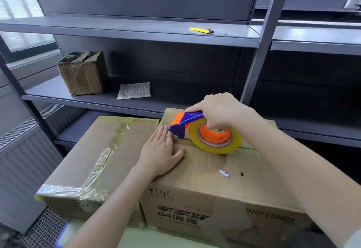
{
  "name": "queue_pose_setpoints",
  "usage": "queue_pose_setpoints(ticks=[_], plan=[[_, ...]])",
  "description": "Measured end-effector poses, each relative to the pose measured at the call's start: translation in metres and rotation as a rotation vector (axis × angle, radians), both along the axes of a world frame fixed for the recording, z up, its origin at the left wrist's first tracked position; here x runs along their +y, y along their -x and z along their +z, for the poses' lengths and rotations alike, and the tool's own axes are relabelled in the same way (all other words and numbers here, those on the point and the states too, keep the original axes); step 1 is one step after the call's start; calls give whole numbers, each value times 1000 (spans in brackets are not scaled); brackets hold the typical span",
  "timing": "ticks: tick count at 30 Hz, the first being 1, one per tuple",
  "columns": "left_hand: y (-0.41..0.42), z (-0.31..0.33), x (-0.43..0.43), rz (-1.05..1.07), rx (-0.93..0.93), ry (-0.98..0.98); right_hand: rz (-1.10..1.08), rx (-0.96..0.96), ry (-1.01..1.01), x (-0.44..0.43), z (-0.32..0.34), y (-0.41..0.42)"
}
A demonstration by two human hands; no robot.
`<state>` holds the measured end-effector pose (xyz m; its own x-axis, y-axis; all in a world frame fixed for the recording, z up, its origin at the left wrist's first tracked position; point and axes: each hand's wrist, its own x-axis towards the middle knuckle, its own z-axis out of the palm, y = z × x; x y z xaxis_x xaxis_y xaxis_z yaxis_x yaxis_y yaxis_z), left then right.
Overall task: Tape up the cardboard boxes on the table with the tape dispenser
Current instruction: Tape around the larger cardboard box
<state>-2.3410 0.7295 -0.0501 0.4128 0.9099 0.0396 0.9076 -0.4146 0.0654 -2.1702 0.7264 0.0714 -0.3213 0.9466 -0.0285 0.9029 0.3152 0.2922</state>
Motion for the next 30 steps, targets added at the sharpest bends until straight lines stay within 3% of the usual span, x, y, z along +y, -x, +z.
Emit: queue_pose_setpoints(ticks=[13, 20, 30], plan=[[1, 1, -2, 56, -48, 6, 40, 56, 69, -7, 11, -22], [-1, 2, 0, 90, -3, 53, -57, 133, 177, -21, 24, -81], [-9, 9, -5, 85, 93, 83, -68, 156, 68, -36, 8, -111]])
